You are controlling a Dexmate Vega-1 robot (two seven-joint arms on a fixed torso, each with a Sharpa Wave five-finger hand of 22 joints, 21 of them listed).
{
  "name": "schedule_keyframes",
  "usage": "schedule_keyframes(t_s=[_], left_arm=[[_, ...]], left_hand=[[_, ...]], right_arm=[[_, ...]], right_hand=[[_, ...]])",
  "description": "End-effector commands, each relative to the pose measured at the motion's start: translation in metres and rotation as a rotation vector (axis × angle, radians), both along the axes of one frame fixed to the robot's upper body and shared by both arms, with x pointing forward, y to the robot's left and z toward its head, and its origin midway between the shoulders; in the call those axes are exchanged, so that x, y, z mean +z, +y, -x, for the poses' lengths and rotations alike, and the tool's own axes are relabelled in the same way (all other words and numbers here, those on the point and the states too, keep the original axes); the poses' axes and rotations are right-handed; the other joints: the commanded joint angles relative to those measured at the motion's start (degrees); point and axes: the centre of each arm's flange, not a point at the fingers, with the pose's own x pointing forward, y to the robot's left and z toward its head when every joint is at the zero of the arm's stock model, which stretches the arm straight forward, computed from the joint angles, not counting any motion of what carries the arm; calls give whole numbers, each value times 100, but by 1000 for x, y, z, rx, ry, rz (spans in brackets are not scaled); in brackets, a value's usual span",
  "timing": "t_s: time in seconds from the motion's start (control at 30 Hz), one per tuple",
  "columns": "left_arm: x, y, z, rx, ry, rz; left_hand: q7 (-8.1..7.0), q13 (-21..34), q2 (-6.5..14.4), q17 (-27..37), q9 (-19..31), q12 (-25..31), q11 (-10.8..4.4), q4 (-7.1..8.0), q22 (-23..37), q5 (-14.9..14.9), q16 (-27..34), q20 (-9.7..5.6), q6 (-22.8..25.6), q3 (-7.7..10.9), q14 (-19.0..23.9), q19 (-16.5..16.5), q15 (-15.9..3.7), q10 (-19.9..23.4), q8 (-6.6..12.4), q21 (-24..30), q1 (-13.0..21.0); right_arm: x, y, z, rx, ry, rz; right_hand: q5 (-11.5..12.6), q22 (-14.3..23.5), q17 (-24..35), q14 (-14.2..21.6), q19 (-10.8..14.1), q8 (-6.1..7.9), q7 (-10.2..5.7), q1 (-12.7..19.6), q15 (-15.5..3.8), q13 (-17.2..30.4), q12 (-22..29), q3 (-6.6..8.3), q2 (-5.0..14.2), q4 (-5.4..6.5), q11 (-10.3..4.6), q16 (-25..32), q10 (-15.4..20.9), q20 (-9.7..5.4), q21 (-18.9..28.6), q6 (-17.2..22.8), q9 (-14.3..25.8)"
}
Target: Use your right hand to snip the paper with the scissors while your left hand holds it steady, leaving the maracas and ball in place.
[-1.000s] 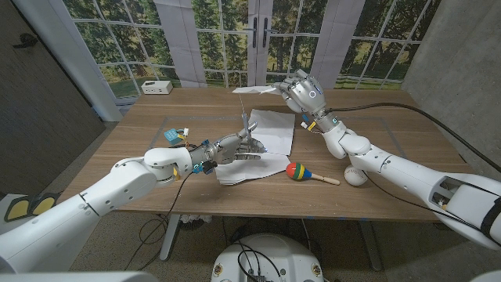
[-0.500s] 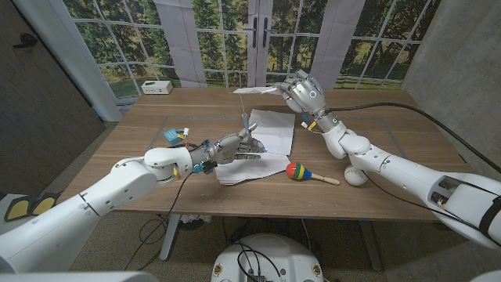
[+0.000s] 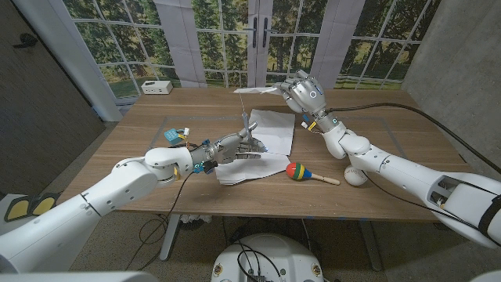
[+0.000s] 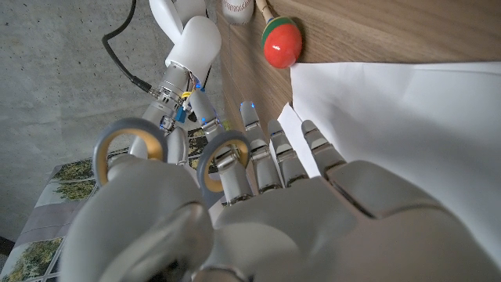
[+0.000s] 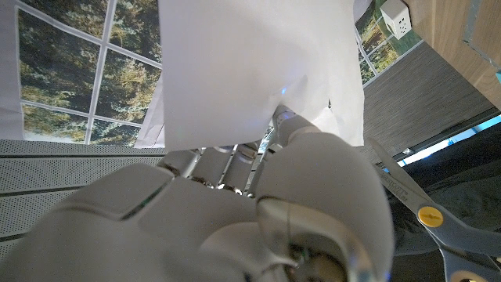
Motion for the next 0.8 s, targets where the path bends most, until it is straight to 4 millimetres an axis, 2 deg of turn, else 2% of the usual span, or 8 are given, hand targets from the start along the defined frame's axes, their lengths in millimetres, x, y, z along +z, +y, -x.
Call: schedule_keyframes(t_s=[0.03, 0.33, 0.4, 0.57, 0.8], left_arm=[[-2, -3, -3, -22, 25, 4], [2, -4, -1, -34, -17, -50], [4, -5, 0, -28, -37, -88], [5, -5, 1, -31, -42, -102], [5, -5, 2, -29, -36, -96]], left_hand=[[236, 11, -54, 22, 9, -8, -602, 9, 3, 34, 16, 12, -125, -63, 15, -24, -316, 681, -31, -9, -48], [267, 21, -129, 28, 8, -45, -574, 43, 2, 56, -26, 55, -199, -94, -121, -133, -262, 587, -81, -39, -183], [249, 25, -214, 29, 5, -94, -563, 39, 0, 75, -62, 84, -394, -108, -241, -216, -239, 437, -175, -55, -247], [282, 40, -327, 31, 43, -128, -504, 33, -2, 108, -86, 150, -607, -123, -357, -297, -179, 259, -263, -62, -333], [330, 47, -376, 34, 66, -97, -476, 41, -2, 131, -78, 167, -573, -127, -379, -314, -174, 273, -256, -53, -409]], right_arm=[[-3, -2, 1, 14, 4, -11], [-6, -2, 0, 8, 13, -6], [-6, -1, -1, 6, 17, -9], [-6, -1, -2, 3, 19, -10], [-6, -1, -2, 0, 23, -7]], right_hand=[[19, 19, 11, 24, -43, 11, -3, 37, -508, 13, -8, 23, 15, 42, -1, -15, 21, -705, 47, -48, -2], [20, 17, 17, 32, -53, 16, -5, 35, -509, 22, -4, 31, 12, 46, 4, -18, 19, -712, 60, -52, -20], [21, 17, 20, 30, -53, 17, -7, 37, -509, 19, -6, 33, 10, 44, 21, -18, 18, -709, 62, -50, -23], [21, 15, 9, 27, -52, 21, -6, 36, -509, 14, -9, 36, 10, 45, 15, -28, 21, -714, 68, -46, -30], [22, 14, 24, 37, -41, 22, -5, 38, -508, -3, -8, 42, 5, 42, 20, -21, 54, -718, 80, -47, -41]])
